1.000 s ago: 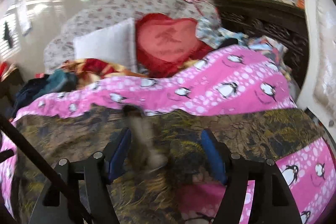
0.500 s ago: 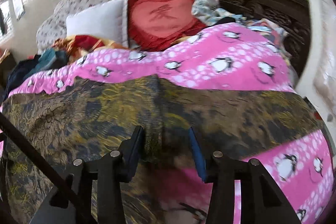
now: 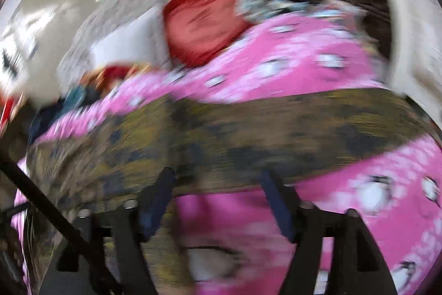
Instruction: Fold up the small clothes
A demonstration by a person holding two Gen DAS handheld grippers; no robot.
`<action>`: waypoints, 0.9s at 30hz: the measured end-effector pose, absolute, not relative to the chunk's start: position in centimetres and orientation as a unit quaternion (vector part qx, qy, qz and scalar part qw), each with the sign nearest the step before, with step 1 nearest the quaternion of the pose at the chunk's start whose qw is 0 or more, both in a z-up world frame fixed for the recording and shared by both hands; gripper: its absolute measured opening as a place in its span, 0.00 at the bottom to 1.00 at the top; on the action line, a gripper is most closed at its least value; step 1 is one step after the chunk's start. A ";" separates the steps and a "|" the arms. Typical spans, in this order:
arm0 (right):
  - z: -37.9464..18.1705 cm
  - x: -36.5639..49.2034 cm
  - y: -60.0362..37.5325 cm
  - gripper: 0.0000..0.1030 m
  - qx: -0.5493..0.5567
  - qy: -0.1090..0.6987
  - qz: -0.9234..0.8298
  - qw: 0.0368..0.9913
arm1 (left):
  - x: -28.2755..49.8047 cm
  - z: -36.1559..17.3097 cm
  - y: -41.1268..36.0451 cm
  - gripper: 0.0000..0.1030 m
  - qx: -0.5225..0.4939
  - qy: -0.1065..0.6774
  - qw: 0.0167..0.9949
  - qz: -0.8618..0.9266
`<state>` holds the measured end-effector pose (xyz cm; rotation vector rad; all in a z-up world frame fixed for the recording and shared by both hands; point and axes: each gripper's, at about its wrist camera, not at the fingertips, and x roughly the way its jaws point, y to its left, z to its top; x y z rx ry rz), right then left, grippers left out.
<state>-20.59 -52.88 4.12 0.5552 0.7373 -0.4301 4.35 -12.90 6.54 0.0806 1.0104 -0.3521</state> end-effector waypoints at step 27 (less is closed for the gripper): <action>2.3 -28.9 -68.6 0.07 0.424 0.209 -0.317 0.823 | 3.3 8.0 -11.9 0.80 0.005 0.490 0.855 -0.168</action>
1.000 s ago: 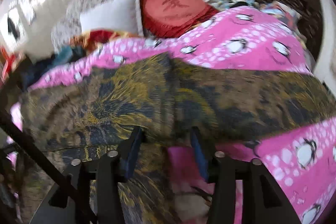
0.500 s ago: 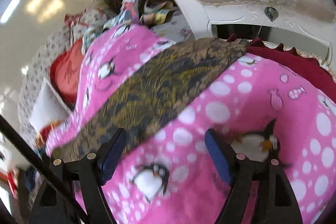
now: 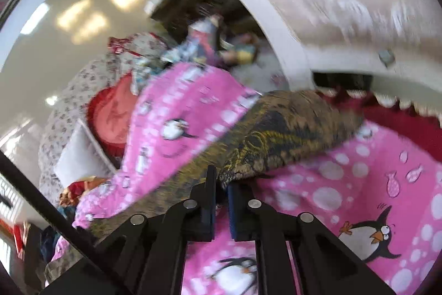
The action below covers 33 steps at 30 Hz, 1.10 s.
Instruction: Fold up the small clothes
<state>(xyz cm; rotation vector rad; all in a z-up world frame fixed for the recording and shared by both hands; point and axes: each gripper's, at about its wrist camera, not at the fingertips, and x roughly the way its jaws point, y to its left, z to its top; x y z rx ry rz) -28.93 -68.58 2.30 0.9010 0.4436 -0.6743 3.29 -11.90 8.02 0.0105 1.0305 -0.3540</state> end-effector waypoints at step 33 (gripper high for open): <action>14.1 -5.7 -28.8 0.66 0.129 0.303 0.116 0.937 | 3.5 9.5 -6.5 0.80 -0.011 0.468 0.876 -0.120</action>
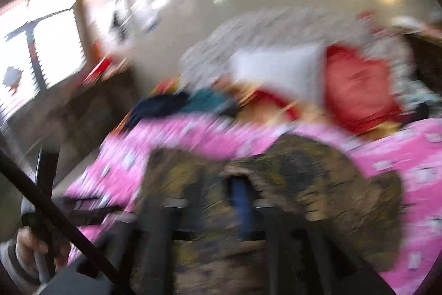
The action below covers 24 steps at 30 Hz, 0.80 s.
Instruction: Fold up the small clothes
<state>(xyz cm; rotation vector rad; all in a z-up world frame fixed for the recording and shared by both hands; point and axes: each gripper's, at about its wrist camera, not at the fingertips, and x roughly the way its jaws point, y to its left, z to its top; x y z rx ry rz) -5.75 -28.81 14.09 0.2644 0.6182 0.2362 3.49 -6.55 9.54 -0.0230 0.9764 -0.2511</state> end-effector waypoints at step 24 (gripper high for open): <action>8.7 -8.1 -37.4 0.76 0.215 0.345 0.020 0.914 | 2.7 9.3 -10.8 0.80 0.023 0.466 0.867 -0.174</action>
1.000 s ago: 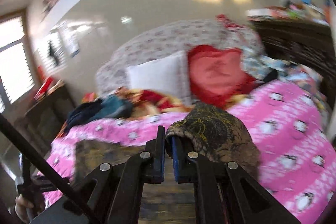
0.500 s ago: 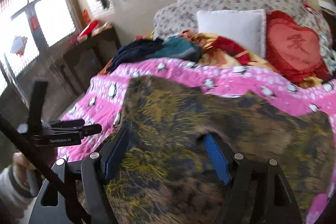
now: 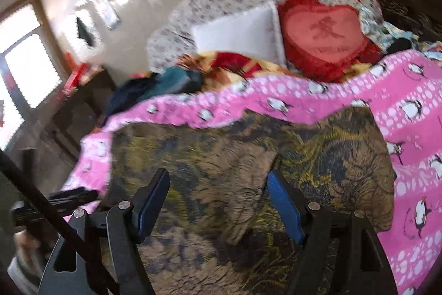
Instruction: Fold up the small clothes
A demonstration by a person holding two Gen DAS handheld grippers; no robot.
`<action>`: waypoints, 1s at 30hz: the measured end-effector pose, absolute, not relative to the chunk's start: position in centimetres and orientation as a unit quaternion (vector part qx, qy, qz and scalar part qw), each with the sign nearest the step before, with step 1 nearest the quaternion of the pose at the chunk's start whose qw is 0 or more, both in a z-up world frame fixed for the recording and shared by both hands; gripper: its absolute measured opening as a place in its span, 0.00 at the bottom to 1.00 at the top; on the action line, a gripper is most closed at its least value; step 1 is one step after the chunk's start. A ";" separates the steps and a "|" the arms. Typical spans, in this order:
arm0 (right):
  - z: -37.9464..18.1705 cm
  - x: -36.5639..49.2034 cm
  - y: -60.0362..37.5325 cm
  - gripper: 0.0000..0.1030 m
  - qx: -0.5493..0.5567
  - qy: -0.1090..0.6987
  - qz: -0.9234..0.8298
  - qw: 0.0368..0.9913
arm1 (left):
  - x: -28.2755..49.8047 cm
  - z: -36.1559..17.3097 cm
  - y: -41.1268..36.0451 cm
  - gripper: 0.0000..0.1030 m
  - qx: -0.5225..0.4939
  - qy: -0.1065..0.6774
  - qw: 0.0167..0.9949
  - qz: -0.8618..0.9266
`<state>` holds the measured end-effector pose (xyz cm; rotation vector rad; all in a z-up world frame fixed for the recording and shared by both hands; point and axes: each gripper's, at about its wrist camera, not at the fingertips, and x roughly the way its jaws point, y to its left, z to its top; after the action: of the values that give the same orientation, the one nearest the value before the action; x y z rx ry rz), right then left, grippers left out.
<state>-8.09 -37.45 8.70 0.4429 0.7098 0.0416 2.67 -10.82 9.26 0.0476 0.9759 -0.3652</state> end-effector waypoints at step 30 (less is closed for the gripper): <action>7.3 -5.0 -37.2 0.67 0.413 0.274 0.198 0.846 | 3.1 8.8 -14.3 0.90 0.026 0.451 0.850 -0.272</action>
<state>-4.97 -37.25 7.29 0.8704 0.5788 0.4178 3.10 -14.30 8.83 0.0542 0.9508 -0.5730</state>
